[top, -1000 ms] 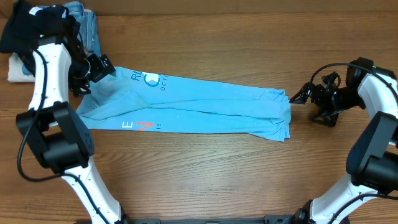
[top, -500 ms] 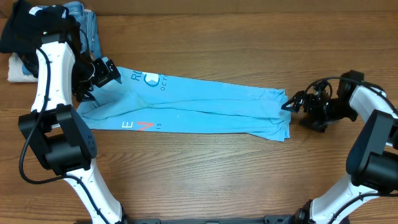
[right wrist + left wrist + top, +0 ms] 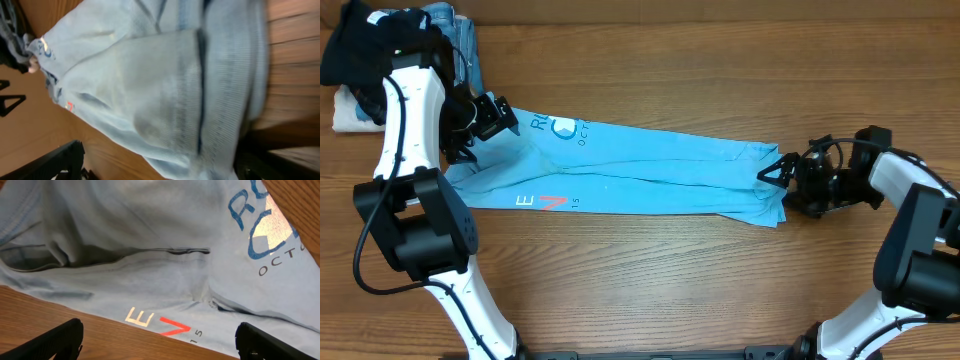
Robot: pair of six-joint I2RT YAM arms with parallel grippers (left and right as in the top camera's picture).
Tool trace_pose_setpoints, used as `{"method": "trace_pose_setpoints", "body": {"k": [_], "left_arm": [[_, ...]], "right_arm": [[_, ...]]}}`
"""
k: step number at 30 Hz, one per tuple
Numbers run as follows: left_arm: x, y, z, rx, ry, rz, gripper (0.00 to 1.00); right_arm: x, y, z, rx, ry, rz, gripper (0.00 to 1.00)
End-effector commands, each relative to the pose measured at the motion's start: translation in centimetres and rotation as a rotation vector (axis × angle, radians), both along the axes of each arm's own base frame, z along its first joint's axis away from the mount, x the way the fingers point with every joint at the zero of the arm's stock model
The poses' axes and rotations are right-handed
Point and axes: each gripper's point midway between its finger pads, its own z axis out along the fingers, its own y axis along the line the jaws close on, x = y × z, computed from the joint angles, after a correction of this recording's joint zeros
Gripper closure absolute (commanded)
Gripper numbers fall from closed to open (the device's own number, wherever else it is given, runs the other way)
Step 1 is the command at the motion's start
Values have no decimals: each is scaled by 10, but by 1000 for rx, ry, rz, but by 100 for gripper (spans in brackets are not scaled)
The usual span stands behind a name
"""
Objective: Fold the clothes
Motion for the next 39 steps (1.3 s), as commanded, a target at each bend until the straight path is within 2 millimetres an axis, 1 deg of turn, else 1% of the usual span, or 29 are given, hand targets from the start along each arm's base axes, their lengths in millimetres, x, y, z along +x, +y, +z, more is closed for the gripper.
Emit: {"method": "trace_pose_setpoints", "body": {"k": [1,2,4,7,8,10,12,13,15,19,23,28,30,31,34,36,39], "left_arm": [[0,-5,4,10,-8,-32,0],[0,-8,4,10,-6,-38,0],[-1,-9,4,10,-4,-41,0],[-2,-9,4,9,-1,-42,0],[-2,-10,4,9,1,-43,0],[-2,-10,4,9,2,-43,0],[-2,-10,4,9,2,-44,0],[-3,-11,4,9,4,-45,0],[-3,-10,4,10,5,-49,0],[-4,-9,4,18,11,-49,0],[-4,-9,4,18,10,-49,0],[-4,-9,4,18,9,-49,0],[-3,-9,4,18,6,-49,0],[-3,-9,4,19,4,-48,0],[-2,-9,4,19,3,-48,0],[-2,-9,4,19,3,-48,0],[-2,-9,4,19,1,-48,0]], "right_arm": [[-27,15,-35,-49,130,19,8],[-28,17,-37,-69,150,14,23],[-28,15,-41,-95,174,-3,35],[-27,9,-45,-135,201,-35,56],[-27,8,-46,-142,202,-41,68],[-25,6,-46,-142,199,-46,78],[-23,2,-45,-150,201,-57,83],[-23,-3,-46,-167,219,-81,86],[-19,-14,-45,-195,247,-128,96],[-11,-33,-31,-201,266,-180,96],[-5,-55,-8,-212,302,-224,96],[-10,-79,8,-367,376,-232,96],[-10,-86,15,-423,396,-253,96],[-7,-86,24,-458,385,-254,96],[-6,-85,35,-534,381,-279,96],[-5,-75,38,-568,362,-246,96],[-3,-53,38,-599,341,-174,96]]}}
